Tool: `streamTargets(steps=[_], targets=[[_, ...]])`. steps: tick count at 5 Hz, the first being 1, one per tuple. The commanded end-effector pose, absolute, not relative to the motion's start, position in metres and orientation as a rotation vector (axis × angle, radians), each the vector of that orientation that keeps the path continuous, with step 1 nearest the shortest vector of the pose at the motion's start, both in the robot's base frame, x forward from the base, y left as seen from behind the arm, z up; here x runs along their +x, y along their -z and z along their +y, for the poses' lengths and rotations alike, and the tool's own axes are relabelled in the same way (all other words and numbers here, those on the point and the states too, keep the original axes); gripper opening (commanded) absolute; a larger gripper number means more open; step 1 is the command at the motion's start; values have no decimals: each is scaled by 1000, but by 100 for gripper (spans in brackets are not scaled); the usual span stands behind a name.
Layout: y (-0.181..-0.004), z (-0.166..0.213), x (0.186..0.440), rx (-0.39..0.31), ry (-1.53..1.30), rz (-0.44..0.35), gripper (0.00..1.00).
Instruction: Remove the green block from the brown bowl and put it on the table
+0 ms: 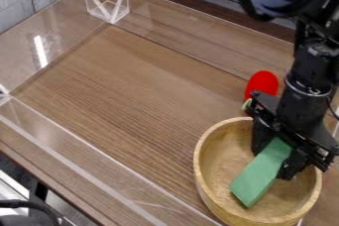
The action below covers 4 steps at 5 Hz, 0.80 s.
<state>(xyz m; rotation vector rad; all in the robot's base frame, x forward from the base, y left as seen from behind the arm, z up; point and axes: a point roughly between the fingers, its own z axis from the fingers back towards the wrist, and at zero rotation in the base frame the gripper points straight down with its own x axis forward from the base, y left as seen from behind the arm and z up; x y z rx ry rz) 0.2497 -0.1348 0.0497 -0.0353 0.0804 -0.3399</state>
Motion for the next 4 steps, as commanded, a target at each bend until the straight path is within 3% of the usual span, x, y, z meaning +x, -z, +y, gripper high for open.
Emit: streamTargets(steps=[1, 3, 4], targets=[[-76, -133, 256, -63, 339, 6, 0], [-110, -113, 260, -64, 315, -46, 0], [-128, -83, 266, -50, 233, -70, 0]])
